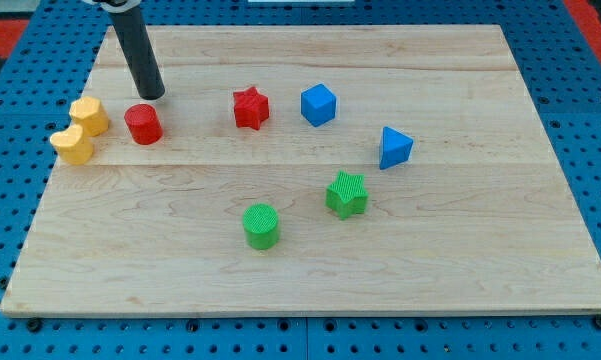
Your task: Push the red star a bit up
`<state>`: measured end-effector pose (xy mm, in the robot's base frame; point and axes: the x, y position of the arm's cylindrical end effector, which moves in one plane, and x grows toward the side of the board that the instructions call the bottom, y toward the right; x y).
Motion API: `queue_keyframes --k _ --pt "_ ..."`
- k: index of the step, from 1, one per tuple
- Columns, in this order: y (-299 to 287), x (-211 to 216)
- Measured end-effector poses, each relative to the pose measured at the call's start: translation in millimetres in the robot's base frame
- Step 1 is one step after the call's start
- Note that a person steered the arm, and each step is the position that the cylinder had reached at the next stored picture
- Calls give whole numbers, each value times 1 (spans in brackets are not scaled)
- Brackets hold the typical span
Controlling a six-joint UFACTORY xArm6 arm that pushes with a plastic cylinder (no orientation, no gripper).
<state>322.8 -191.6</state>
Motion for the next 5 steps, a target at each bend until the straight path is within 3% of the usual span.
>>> queue_keyframes --k 2,5 --pt "-10 -33" --pt "31 -14"
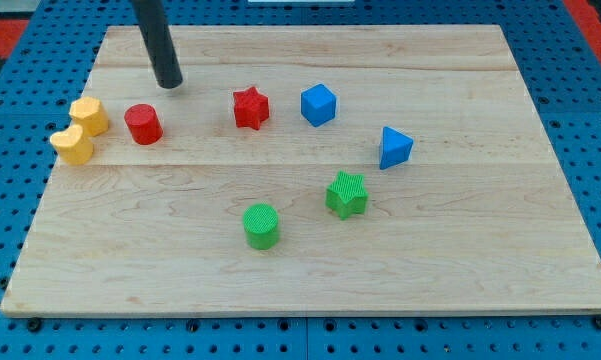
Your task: Push the red star a bit up
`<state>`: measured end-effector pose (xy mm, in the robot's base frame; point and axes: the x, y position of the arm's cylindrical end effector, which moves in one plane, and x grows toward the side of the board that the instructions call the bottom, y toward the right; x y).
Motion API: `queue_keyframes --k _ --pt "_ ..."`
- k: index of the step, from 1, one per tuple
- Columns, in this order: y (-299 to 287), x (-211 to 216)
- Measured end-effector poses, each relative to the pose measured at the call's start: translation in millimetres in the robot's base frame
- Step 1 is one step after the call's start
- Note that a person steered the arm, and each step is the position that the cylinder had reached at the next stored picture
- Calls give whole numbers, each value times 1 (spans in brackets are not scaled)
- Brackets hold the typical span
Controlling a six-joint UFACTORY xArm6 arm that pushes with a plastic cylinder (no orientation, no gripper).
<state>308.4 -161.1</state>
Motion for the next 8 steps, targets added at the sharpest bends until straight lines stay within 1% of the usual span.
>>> queue_keyframes --k 1,2,3,4,5,8 --pt "21 28" --pt "21 75" --pt "63 85" --pt "89 84" --pt "100 71" --pt "71 45"
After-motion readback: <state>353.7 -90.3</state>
